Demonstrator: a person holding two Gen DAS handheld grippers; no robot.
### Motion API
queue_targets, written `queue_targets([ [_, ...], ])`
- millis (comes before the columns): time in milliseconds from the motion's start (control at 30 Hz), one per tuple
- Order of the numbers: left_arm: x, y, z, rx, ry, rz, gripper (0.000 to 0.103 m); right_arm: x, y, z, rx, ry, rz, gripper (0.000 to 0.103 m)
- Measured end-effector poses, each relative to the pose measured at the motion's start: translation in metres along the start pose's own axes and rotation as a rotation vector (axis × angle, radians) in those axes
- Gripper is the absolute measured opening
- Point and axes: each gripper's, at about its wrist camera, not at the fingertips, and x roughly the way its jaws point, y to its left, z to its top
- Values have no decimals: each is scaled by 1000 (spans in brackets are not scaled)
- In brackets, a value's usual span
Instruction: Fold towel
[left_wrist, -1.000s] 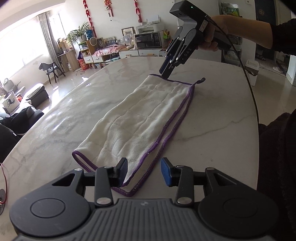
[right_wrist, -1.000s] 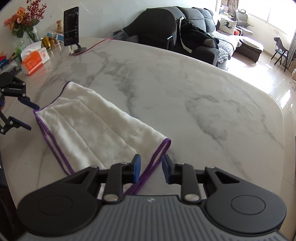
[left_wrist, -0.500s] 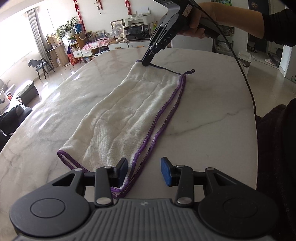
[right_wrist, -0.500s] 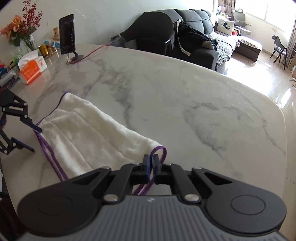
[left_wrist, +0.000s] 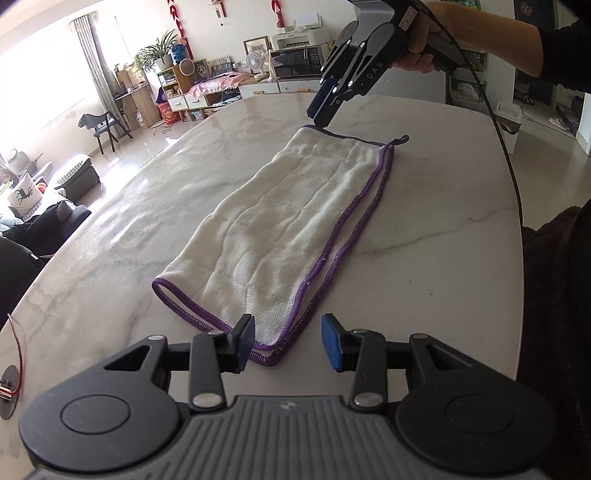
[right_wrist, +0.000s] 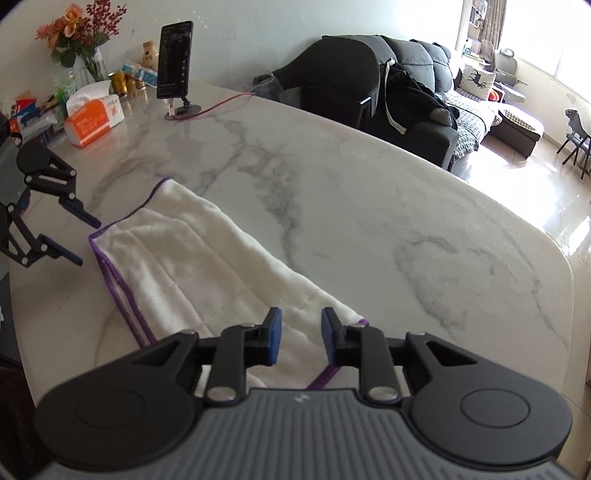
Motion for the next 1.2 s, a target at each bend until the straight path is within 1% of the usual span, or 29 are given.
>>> queue_targets([
  [100,3,-2,4,11,-1,0,29,2,18,-1,-62,8,44,25],
  [267,11,-2,8,29,4,-13,27,5,47,-2,-166,22,118,22],
  [367,14,-2,8,29,8,-20,20,7,65,-2,-228,30,163,22],
  [433,15,-1,8,25,13,-23,9,9,75,-2,-260,34,186,22],
  [567,14,5,8,-14,7,-27,6,19,85,3,-296,31,196,22],
  [767,7,12,10,-58,-47,6,6,27,95,7,-327,16,194,23],
  [900,4,16,14,-84,-81,28,6,28,95,9,-329,12,184,29],
  [967,2,17,16,-91,-93,31,6,28,95,9,-330,10,179,29],
  [1167,-5,17,22,-110,-125,48,6,28,94,11,-334,3,164,24],
  [1200,-6,17,22,-111,-127,50,6,28,94,11,-334,2,162,20],
])
